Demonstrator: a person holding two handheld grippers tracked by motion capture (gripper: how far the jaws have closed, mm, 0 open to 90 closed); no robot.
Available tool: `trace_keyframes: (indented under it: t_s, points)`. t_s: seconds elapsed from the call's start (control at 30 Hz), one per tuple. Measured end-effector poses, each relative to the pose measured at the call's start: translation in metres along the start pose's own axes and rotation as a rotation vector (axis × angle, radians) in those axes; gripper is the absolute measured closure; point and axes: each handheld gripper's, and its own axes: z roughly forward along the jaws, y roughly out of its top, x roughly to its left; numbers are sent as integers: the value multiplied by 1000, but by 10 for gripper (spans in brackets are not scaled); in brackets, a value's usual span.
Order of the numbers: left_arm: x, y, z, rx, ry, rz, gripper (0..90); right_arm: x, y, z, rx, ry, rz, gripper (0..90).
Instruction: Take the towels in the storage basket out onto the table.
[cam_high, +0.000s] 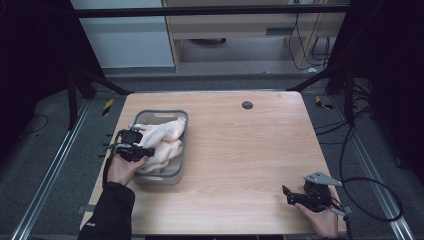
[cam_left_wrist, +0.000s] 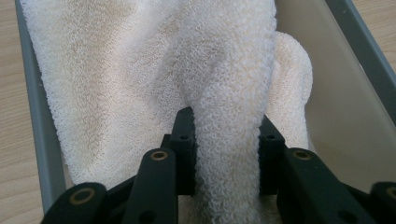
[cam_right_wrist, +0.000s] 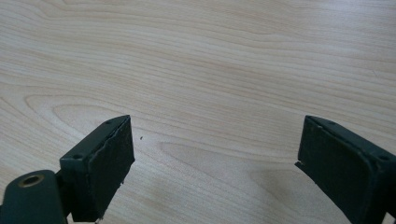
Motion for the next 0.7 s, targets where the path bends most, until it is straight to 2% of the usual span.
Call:
trace_keyframes:
  t_s: [0.23, 0.43, 0.7]
  points:
    - [0, 2, -14, -64, -13, 2, 703, 0, 0, 0, -1, 0, -2, 106]
    - [-1, 5, -29, -112, -3, 19, 708, 0, 0, 0, -1, 0, -1, 106]
    - [-2, 13, -55, -196, -18, 13, 710, 0, 0, 0, 0, 1, -4, 106]
